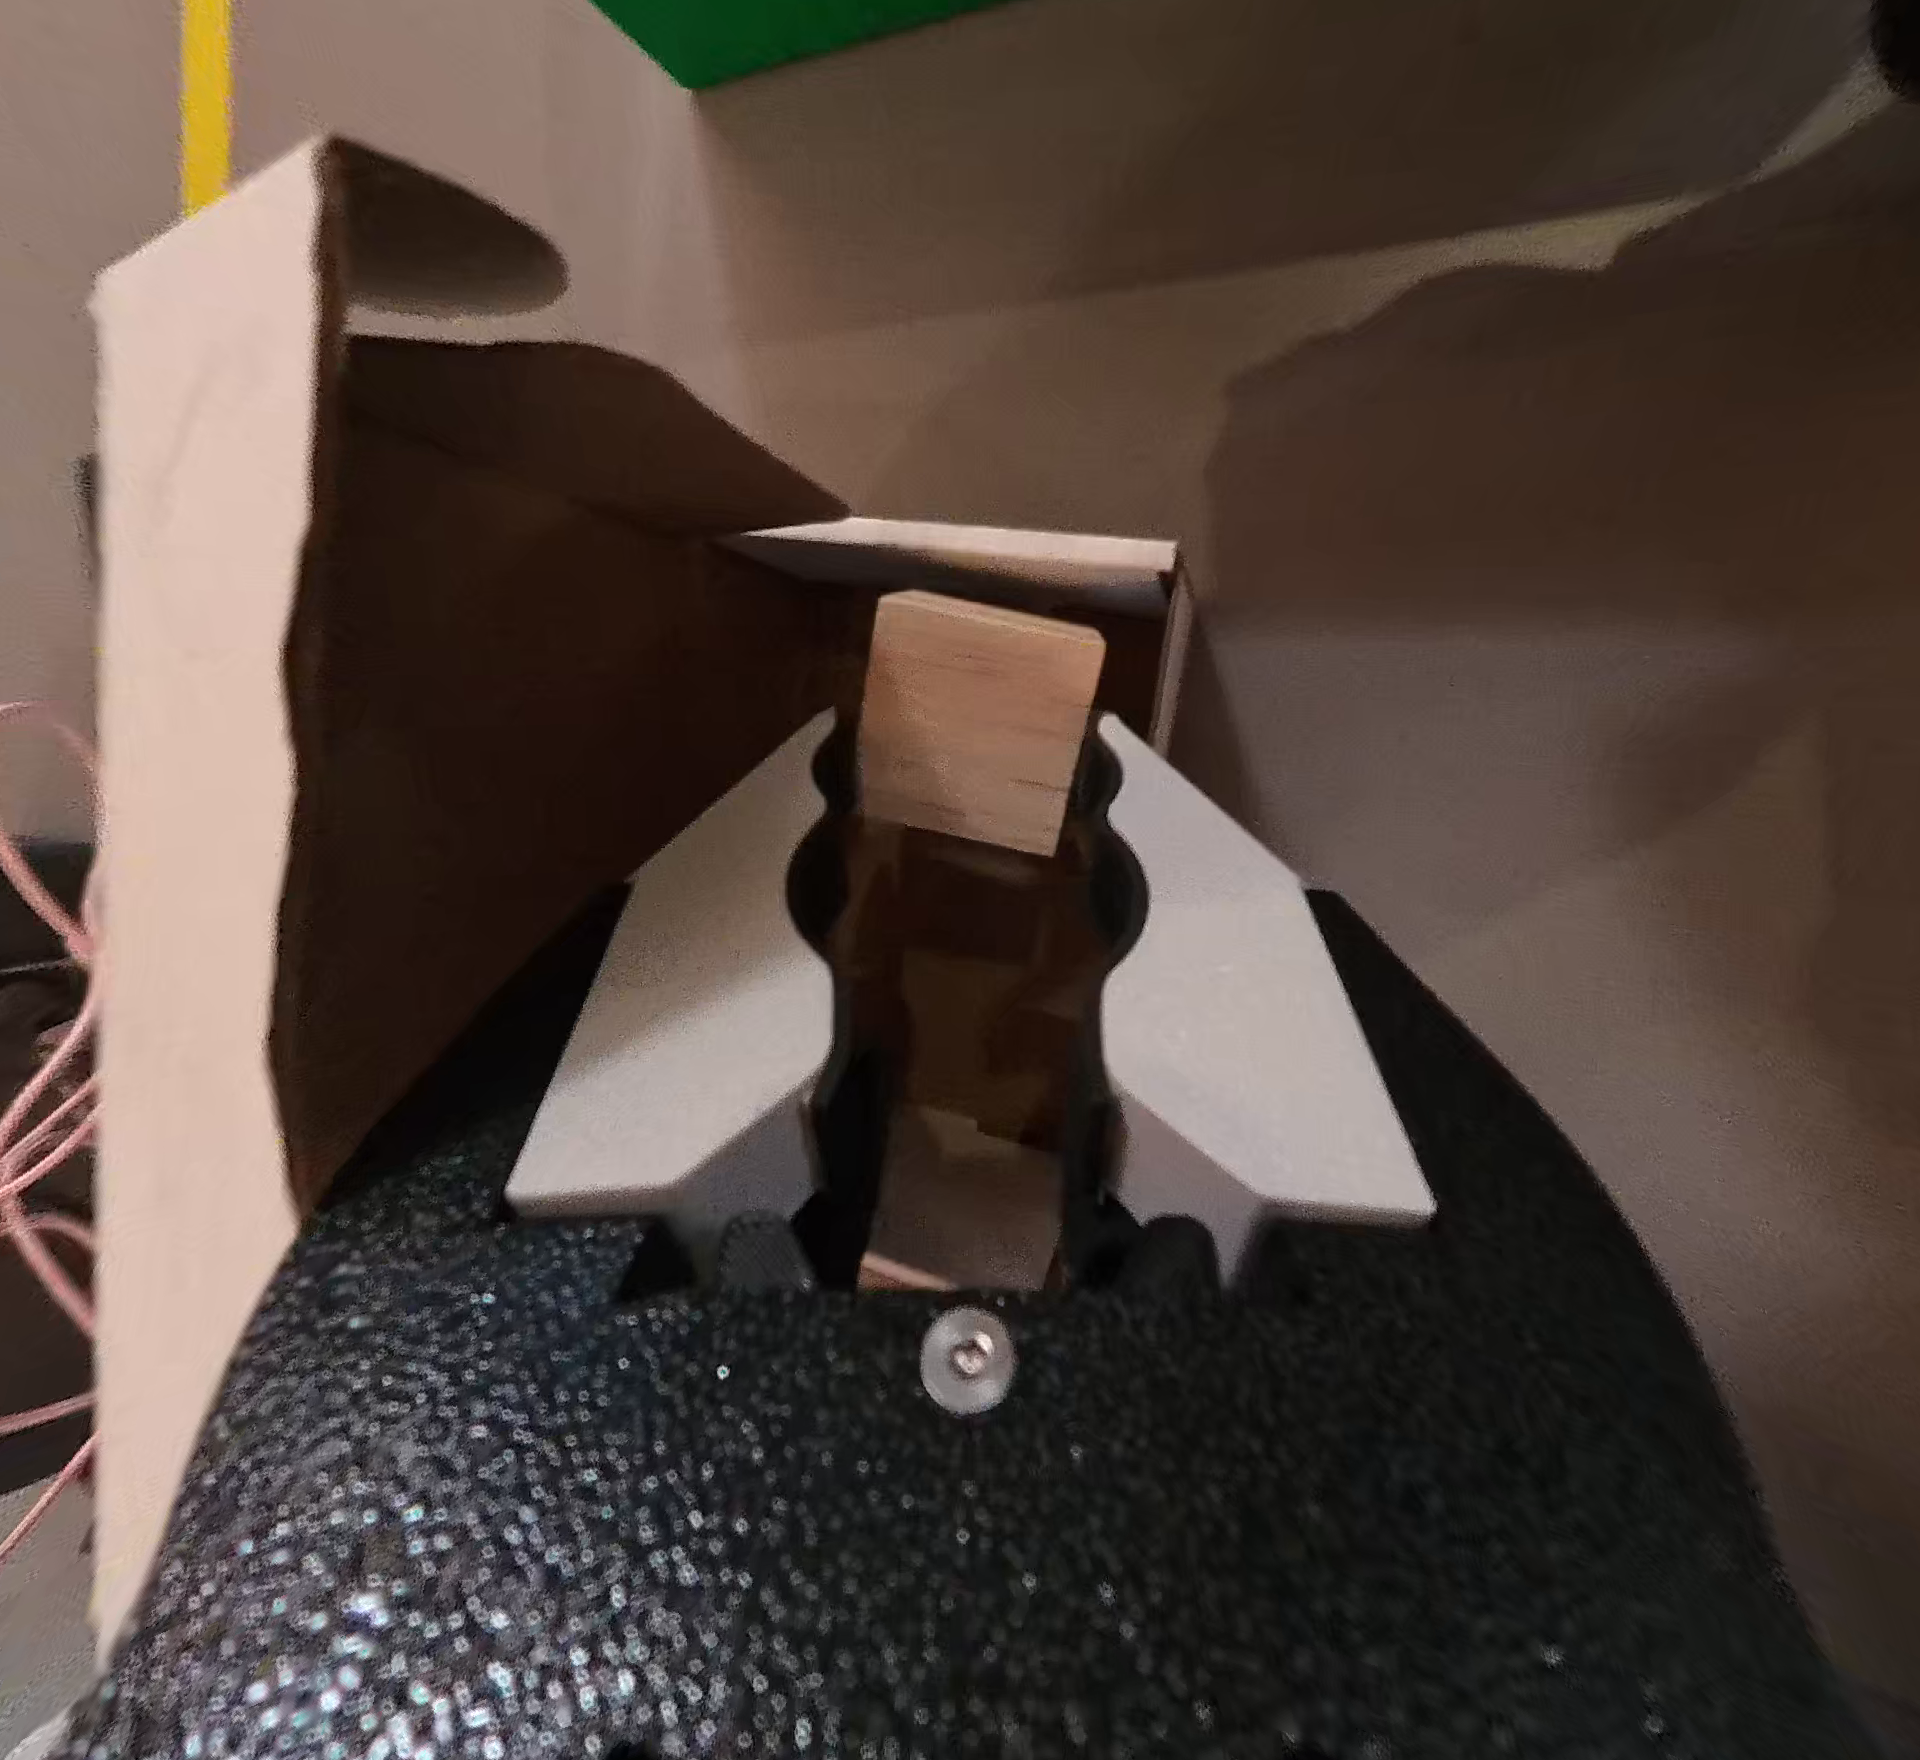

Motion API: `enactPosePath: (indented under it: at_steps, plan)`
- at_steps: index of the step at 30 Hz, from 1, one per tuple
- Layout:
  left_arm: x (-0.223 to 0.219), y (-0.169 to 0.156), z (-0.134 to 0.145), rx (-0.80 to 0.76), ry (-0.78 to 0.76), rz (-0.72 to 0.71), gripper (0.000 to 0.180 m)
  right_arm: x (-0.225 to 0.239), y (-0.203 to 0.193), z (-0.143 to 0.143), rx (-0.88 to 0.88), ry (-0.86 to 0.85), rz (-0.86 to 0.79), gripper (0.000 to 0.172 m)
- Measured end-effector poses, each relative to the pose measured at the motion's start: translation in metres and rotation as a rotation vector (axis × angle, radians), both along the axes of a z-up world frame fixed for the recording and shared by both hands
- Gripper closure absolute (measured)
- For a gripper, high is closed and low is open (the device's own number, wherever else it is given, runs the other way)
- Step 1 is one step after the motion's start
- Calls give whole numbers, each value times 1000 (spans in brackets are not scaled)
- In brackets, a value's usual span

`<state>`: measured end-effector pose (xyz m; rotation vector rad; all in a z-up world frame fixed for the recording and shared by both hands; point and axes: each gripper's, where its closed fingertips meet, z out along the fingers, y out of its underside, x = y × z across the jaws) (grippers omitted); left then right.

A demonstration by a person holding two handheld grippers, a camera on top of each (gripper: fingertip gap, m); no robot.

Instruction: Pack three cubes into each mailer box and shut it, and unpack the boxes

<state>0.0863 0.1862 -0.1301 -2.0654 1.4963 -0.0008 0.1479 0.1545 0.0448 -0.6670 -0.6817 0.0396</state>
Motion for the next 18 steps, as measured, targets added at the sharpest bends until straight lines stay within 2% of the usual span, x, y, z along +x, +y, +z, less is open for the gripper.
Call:
enactPosePath:
  at_steps: [6,12,14,16,18]
  plan:
    - [7,4,-9,-13,-21,3,138,-3,1,-1,-13,-9,7,164]
    - [13,-8,6,2,-87,-35,131,-5,0,-3,-12,-24,10,164]
    - [14,-25,20,13,-119,-78,131,-4,-1,-2,-8,-21,10,164]
    - [10,-48,47,59,-181,-132,129,-2,0,-1,-11,-12,12,164]
    - [-3,-67,80,135,-268,-173,117,-1,0,-1,-20,-4,17,164]
